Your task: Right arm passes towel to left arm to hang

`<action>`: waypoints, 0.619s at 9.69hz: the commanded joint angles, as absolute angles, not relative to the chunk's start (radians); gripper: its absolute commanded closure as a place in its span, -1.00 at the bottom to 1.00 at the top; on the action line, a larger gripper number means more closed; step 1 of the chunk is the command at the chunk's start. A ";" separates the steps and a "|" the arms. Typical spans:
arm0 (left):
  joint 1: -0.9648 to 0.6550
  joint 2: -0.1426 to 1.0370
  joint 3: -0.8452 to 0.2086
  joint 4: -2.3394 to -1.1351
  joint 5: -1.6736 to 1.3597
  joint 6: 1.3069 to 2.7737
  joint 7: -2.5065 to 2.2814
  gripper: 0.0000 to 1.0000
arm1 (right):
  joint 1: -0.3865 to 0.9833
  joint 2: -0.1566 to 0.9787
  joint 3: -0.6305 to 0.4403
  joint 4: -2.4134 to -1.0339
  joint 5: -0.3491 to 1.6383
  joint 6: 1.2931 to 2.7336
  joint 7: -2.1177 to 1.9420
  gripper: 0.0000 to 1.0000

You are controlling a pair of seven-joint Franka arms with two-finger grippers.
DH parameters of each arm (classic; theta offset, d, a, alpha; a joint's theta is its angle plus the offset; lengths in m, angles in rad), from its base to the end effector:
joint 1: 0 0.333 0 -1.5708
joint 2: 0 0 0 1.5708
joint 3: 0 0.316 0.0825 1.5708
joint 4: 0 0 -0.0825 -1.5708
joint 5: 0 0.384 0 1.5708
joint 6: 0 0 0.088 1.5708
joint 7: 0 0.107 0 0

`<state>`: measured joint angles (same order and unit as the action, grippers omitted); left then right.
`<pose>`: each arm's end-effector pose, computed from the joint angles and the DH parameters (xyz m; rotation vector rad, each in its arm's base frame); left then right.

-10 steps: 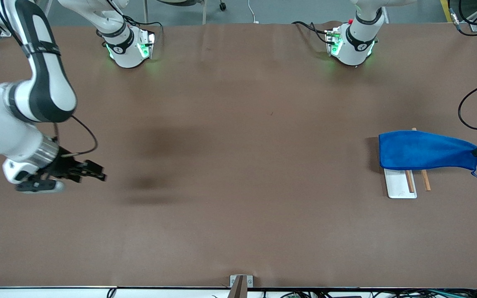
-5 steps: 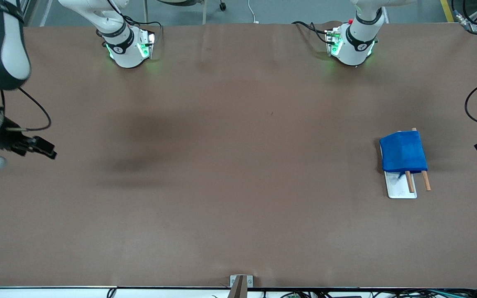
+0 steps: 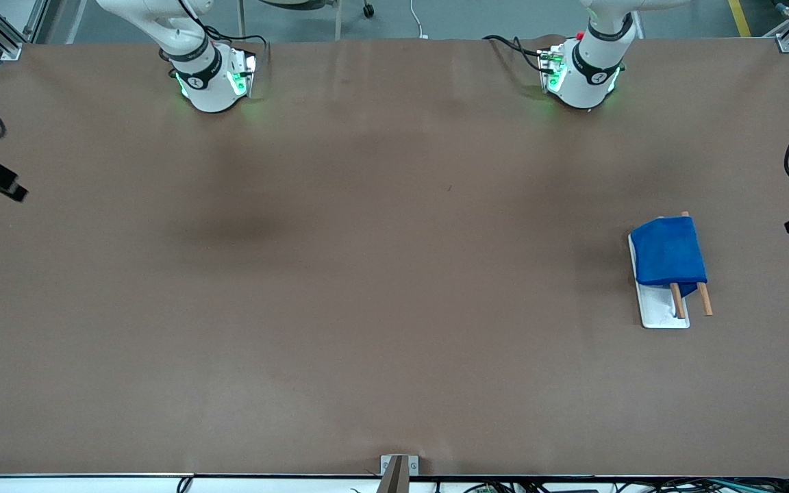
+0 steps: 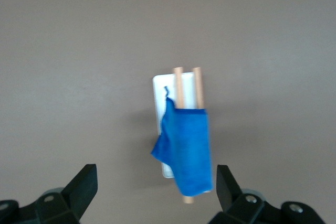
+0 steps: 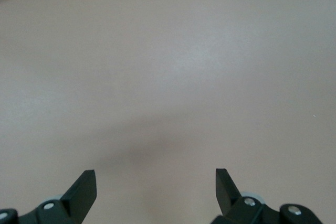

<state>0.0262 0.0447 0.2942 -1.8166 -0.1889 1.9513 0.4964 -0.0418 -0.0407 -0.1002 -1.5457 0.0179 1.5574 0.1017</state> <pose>0.5603 0.1700 0.5175 3.0128 -0.1729 0.2273 0.5355 -0.0759 0.6573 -3.0966 0.3781 -0.0821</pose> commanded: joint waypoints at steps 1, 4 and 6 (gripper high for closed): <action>0.032 -0.069 0.151 -1.885 -0.033 1.880 0.297 -1.00 | -0.054 -0.025 -0.095 -1.471 0.005 1.476 0.120 -1.00; 0.043 -0.138 0.062 -1.855 0.009 1.797 0.145 -1.00 | -0.045 -0.025 -0.089 -1.476 0.002 1.471 0.118 -1.00; 0.040 -0.098 0.052 -1.734 0.009 1.723 0.135 -1.00 | -0.046 -0.025 -0.089 -1.476 0.002 1.467 0.118 -1.00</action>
